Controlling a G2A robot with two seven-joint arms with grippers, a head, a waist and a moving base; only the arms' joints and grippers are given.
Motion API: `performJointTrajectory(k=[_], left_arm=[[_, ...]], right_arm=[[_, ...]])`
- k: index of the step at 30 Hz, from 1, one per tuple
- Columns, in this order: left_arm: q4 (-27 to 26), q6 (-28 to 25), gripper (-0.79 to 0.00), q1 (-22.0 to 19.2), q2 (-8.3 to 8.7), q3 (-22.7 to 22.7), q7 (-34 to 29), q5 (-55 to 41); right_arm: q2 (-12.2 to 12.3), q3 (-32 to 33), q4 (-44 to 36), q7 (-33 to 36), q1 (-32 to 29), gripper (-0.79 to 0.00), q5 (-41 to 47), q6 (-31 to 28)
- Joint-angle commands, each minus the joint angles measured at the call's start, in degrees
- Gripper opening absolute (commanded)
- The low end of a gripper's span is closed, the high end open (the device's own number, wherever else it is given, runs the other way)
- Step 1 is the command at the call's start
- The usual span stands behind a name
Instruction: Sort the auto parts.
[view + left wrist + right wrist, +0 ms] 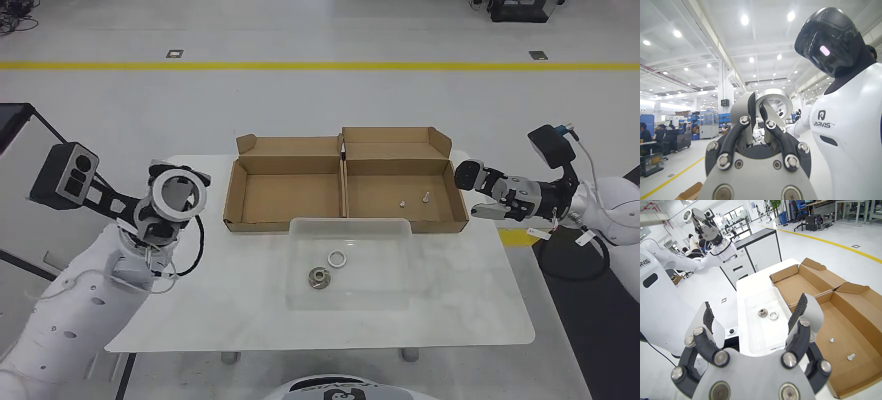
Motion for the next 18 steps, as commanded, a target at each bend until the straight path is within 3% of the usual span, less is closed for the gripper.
performJointTrajectory(k=[1, 8, 18], left_arm=[[-0.4, 0.0, -0.785, -0.2, -0.35, -0.3, 0.0, -0.8], [2.0, 0.0, -0.785, -0.6, -0.38, 0.0, 0.0, 4.4], [8.2, 0.0, -0.785, -2.2, 2.79, 2.4, 0.0, 17.1]], right_arm=[[0.0, 0.0, 0.0, 0.0, 0.0, 0.000, 0.0, 0.0], [0.0, 0.0, 0.0, 0.0, 0.0, 0.000, 0.0, 0.0], [0.0, 0.0, 0.0, 0.0, 0.0, 0.000, 0.0, 0.0]])
